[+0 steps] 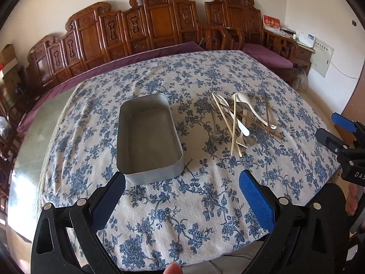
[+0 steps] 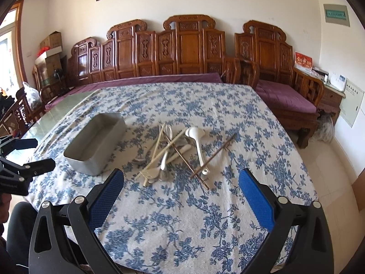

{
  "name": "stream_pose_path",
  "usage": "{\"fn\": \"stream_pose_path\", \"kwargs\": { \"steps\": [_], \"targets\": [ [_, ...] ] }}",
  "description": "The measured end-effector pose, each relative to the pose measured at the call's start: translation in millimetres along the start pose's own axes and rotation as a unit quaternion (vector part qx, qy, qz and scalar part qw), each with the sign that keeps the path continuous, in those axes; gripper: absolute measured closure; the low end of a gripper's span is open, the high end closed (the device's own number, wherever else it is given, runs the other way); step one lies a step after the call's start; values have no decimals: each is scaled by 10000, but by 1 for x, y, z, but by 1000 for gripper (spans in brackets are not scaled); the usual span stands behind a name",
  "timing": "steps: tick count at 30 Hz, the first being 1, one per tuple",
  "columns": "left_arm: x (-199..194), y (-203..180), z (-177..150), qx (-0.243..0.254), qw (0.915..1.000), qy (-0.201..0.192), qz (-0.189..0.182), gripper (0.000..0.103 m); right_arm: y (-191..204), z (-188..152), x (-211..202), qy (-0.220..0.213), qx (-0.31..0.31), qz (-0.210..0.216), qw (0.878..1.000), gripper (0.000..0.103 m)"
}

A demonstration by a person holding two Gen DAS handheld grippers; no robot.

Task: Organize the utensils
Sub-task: 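Move the left tool to the utensil pile and grasp a wooden chopstick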

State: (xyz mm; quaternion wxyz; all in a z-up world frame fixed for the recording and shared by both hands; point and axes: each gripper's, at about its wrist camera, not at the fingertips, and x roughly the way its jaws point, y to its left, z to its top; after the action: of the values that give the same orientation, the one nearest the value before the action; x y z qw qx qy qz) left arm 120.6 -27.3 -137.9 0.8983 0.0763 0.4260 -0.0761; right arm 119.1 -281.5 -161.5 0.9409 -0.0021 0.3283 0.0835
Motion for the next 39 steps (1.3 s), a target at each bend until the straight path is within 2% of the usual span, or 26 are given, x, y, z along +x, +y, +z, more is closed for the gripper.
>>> {"fn": "stream_pose_path", "kwargs": {
  "steps": [3, 8, 13, 18, 19, 21, 22, 25, 27, 32, 34, 36, 39],
  "targets": [
    [10, 1, 5, 31, 9998, 50, -207, 6, -9, -5, 11, 130, 38, -86, 9999, 2],
    [28, -9, 19, 189, 9992, 31, -344, 6, -24, -9, 29, 286, 107, -193, 9993, 3],
    [48, -24, 33, 263, 9979, 30, -594, 6, -34, -12, 49, 520, 111, -138, 9985, 19],
    [73, -42, 45, 313, 9946, 61, -983, 8, -36, -13, 61, 703, 45, -47, 9975, 29],
    [77, -43, 46, 309, 9938, 77, -1066, 11, -37, -13, 63, 729, 23, -27, 9973, 30],
    [90, -49, 49, 274, 9906, 192, -1324, 25, -37, -12, 64, 760, 2, -8, 9971, 31],
    [98, -51, 50, 251, 9892, 273, -1420, 29, -38, -12, 65, 774, 2, 5, 9970, 32],
    [114, -56, 50, 257, 9872, 429, -1514, 52, -40, -12, 66, 821, -6, 38, 9966, 32],
    [128, -60, 48, 247, 9858, 584, -1556, 62, -41, -13, 66, 848, -23, 46, 9964, 32],
    [149, -63, 37, 188, 9821, 893, -1645, 77, -45, -17, 68, 901, 38, 103, 9959, 32],
    [153, -62, 35, 151, 9813, 932, -1676, 78, -45, -18, 69, 911, 52, 122, 9958, 32],
    [157, -61, 34, 94, 9799, 959, -1746, 85, -45, -19, 69, 914, 34, 135, 9957, 32],
    [161, -63, 34, 100, 9802, 1027, -1692, 87, -45, -20, 69, 919, 63, 148, 9956, 32]
  ]
}}
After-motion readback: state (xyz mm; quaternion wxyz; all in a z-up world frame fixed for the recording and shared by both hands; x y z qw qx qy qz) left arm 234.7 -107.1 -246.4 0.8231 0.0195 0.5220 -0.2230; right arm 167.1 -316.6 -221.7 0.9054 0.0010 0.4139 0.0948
